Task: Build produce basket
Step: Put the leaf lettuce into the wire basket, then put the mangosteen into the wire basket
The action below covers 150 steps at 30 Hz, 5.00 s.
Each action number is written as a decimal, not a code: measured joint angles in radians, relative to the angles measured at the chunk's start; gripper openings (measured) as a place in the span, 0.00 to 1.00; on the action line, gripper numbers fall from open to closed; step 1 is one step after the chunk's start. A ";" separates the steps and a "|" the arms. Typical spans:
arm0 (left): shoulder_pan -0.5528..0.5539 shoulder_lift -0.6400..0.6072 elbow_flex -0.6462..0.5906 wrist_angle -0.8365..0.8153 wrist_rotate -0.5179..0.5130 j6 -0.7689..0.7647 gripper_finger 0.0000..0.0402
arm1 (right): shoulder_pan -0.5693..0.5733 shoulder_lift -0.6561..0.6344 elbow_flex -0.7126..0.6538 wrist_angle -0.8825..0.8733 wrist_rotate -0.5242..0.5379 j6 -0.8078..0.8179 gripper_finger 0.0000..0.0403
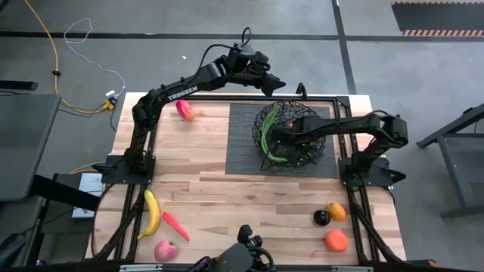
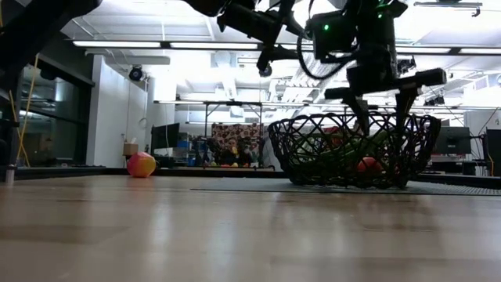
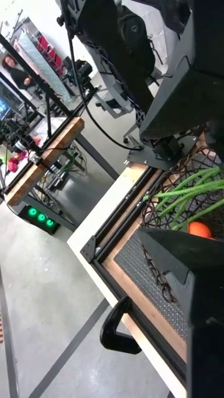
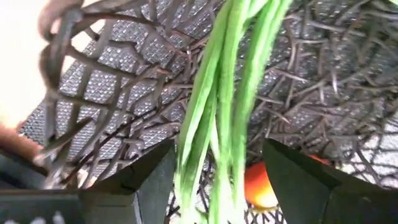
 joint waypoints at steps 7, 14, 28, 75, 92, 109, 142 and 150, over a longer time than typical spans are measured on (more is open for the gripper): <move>0.019 -0.002 0.000 -0.002 0.006 -0.001 0.59 | 0.000 -0.101 0.000 -0.013 -0.004 0.062 0.58; 0.075 -0.053 -0.001 -0.011 0.086 0.010 0.59 | -0.011 -0.239 0.000 -0.020 -0.005 0.233 0.58; 0.086 -0.414 -0.201 -0.097 0.038 0.219 0.59 | -0.067 -0.696 -0.129 0.374 -0.031 0.789 0.58; -0.265 -1.492 -1.539 0.564 -0.153 0.194 0.59 | 0.016 -0.839 -0.491 1.266 -0.161 1.039 0.58; -0.344 -1.490 -1.539 0.467 -0.227 0.273 0.01 | 0.016 -0.839 -0.491 1.254 -0.161 1.028 0.58; -0.344 -1.486 -1.538 0.352 -0.257 0.263 0.00 | 0.421 -0.571 -0.061 -0.005 -0.429 1.744 0.58; -0.344 -1.484 -1.538 0.333 -0.263 0.254 0.00 | 0.923 -0.114 -0.301 0.370 -0.379 3.116 0.58; -0.344 -1.484 -1.538 0.333 -0.262 0.254 0.00 | 0.923 -0.053 -0.302 0.373 -0.364 3.132 0.58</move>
